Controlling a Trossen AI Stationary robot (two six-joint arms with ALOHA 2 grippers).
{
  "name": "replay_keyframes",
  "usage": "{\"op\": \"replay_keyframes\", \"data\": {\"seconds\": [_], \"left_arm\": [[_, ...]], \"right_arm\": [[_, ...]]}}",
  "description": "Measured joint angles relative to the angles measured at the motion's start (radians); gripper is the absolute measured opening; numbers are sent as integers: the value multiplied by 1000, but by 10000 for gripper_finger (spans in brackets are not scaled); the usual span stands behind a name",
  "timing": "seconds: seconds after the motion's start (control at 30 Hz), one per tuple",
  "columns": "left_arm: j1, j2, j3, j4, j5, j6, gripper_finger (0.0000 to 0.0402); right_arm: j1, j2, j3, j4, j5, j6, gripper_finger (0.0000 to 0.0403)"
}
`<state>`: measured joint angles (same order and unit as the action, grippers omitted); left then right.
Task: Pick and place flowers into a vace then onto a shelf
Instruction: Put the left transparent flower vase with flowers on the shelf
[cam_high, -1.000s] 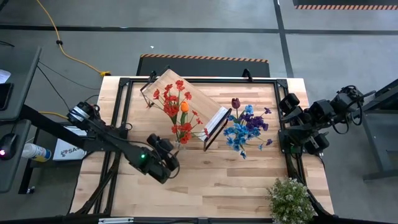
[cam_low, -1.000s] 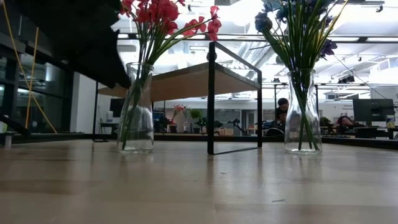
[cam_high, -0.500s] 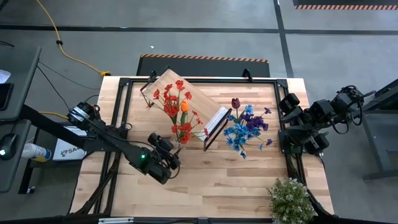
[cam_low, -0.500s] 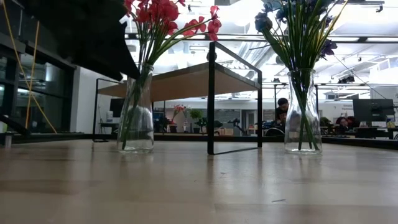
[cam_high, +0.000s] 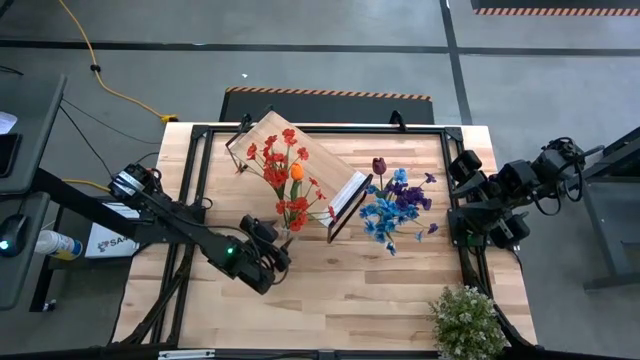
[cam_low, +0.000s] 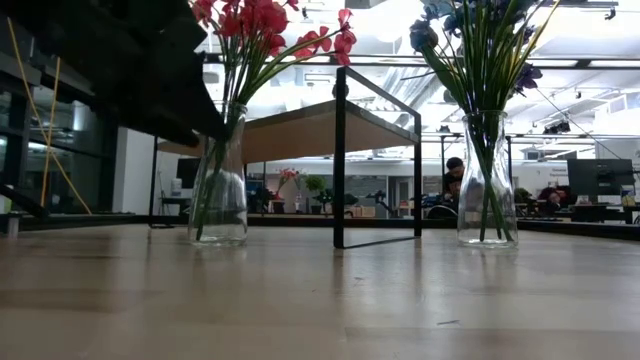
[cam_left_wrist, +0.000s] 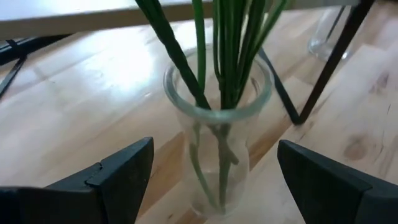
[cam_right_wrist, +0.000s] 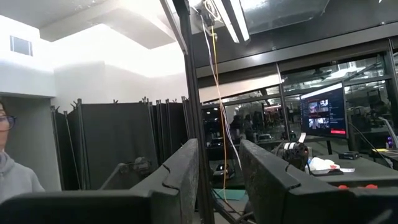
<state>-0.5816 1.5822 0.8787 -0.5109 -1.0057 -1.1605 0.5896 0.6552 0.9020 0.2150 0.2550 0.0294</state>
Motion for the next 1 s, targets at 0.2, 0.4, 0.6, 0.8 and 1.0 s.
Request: {"op": "replay_keyframes", "data": {"seconds": [0.2, 0.4, 0.6, 0.8, 1.0], "left_arm": [[5, 0, -19, 59, -34, 22, 374], [43, 0, -42, 166, -30, 121, 374], [88, 0, -43, 168, -27, 165, 374], [126, 0, -43, 169, 28, 169, 374], [158, 3, -43, 170, 54, 169, 374]], "right_arm": [[0, 0, 0, 0, 0, 0, 110], [0, 0, 0, 0, 0, 0, 110], [0, 0, 0, 0, 0, 49, 110], [0, 0, 0, 0, 0, 50, 110], [0, 0, 0, 0, 0, 49, 110]]}}
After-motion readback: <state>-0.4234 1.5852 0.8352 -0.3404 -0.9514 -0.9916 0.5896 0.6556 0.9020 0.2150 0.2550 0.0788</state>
